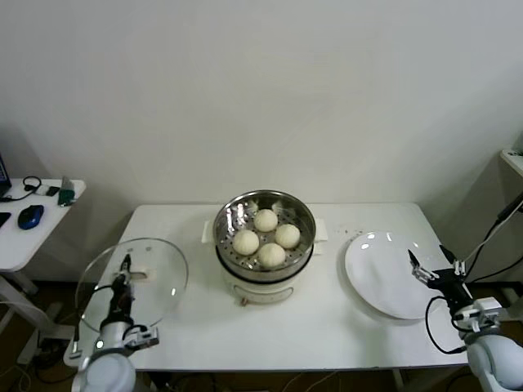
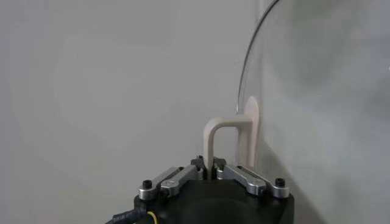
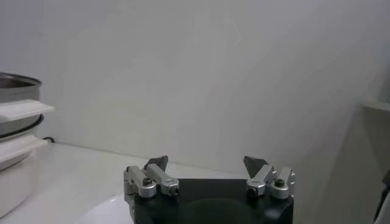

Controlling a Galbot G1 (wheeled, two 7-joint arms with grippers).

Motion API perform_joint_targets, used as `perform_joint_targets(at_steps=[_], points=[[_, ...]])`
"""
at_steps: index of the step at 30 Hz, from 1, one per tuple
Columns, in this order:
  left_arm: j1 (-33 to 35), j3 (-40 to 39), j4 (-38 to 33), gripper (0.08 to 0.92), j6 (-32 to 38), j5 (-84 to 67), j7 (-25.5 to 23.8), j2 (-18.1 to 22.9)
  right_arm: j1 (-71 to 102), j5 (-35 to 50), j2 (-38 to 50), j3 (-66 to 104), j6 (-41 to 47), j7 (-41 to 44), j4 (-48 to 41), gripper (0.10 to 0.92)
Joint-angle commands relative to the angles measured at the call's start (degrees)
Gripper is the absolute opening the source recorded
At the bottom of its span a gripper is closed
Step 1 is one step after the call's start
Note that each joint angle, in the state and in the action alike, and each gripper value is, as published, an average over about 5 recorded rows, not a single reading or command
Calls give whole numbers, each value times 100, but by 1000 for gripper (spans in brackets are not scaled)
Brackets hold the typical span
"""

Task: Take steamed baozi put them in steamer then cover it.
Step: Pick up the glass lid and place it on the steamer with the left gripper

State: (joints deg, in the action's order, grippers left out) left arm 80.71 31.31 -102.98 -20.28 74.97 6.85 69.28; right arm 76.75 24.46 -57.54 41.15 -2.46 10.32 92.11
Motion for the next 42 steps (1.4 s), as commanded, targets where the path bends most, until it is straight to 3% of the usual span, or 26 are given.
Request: perform_joint_targets(at_steps=[1, 7, 12, 20, 24, 34, 42], points=[[170, -136, -1841, 152, -1573, -282, -618, -1034, -399, -86, 37, -244, 15, -34, -162, 823], [-317, -812, -2284, 152, -2064, -587, -1100, -1728, -610, -200, 2, -446, 51, -95, -243, 823], [-1115, -1963, -2273, 152, -2279, -203, -1785, -1765, -746, -316, -66, -544, 44, -94, -364, 823], [-2734, -3401, -1767, 152, -2472, 529, -2839, -1039, -820, -410, -118, -532, 22, -100, -514, 823], [-3325, -3798, -1316, 152, -2472, 813, -3105, -574, -791, -421, -124, -455, -5, -101, -561, 823], [-3769, -4216, -182, 152, -2472, 1270, -3128, 678, -589, -423, -114, -174, -70, -70, -559, 823], [-3828, -4254, 422, 152, -2472, 1222, -2945, 1101, -466, -431, -123, -10, -112, -45, -549, 823]])
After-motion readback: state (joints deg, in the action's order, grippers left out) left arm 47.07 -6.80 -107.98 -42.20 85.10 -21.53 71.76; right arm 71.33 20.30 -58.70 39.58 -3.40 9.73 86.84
